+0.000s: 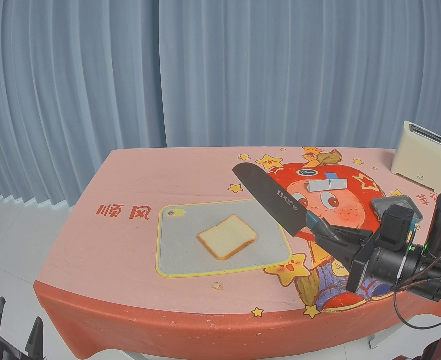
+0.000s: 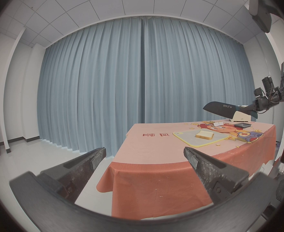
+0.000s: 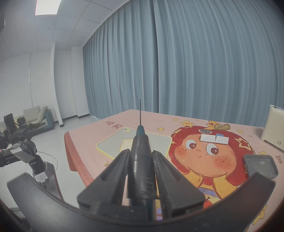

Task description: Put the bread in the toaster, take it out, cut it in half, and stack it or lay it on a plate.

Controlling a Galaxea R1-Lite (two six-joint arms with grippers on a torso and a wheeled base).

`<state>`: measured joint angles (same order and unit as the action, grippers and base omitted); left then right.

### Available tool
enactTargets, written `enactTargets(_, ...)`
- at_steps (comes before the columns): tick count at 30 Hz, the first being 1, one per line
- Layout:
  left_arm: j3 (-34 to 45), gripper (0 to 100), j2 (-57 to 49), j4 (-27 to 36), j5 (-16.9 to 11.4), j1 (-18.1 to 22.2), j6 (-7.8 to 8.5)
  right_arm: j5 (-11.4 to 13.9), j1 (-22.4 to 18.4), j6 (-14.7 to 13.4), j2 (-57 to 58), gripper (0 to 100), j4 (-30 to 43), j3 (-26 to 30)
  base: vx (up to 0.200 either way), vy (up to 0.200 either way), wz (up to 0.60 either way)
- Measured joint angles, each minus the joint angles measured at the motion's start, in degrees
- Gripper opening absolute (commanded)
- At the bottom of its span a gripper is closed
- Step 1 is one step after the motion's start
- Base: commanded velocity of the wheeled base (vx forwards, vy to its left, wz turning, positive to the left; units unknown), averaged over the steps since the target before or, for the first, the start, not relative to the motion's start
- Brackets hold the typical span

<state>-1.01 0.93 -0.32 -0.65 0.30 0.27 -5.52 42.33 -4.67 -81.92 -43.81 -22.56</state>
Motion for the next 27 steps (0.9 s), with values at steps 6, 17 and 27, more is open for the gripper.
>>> enactTargets(6, 0.00, 100, 0.00, -0.04, 0.02, 0.00, -0.06, 0.35, 0.56, 0.32, -0.20, 0, 0.00, -0.01, 0.000, 0.000, 0.00)
enactTargets(17, 0.00, 100, 0.00, -0.09, 0.11, 0.02, -0.69, -0.16, 2.05, 0.18, -2.15, 0, -0.11, -0.44, 0.000, 0.000, 0.00)
enactTargets(27, 0.00, 100, 0.00, -0.59, -0.09, -0.06, -0.49, -0.46, 2.43, 0.33, -2.86, 0, -0.04, 0.11, 0.000, 0.000, 0.00)
